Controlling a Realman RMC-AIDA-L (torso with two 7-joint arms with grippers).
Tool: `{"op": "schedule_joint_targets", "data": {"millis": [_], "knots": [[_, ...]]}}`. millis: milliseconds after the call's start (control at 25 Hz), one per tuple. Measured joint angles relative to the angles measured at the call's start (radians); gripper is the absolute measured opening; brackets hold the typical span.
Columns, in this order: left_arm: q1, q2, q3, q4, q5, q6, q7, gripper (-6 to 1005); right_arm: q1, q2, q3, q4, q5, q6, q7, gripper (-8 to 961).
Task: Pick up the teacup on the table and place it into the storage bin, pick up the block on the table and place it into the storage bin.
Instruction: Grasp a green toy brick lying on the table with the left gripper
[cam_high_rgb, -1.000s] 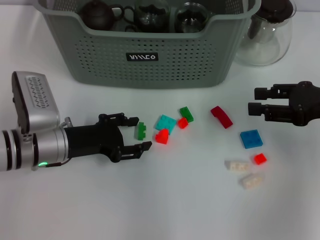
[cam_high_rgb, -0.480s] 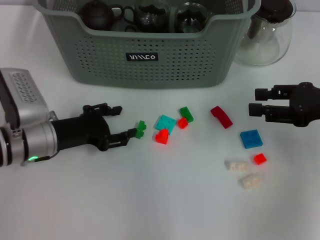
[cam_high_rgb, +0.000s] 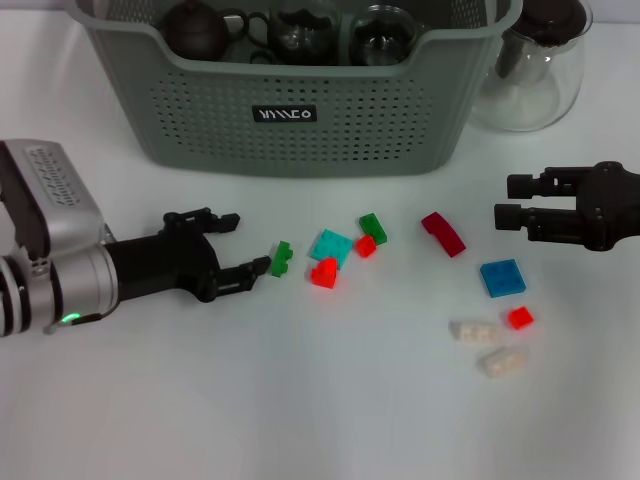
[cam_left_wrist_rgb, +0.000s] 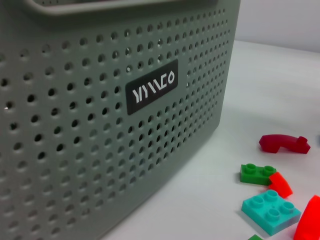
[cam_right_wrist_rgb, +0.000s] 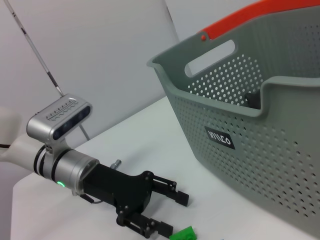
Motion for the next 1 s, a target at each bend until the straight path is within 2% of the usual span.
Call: {"op": "schedule_joint_targets", "data": {"millis": [760, 1000], "knots": [[-0.008, -0.001, 0.001, -0.01, -0.03, 0.076, 0.005, 711, 0.0, 0.0, 0.0, 0.0, 0.0, 0.0, 0.001, 595], [-0.005, -0.003, -0.004, -0.085, -0.06, 0.099, 0.172, 710, -0.001, -0.001, 0.0, 0.007, 0.0, 0.001, -0.007, 595]]}}
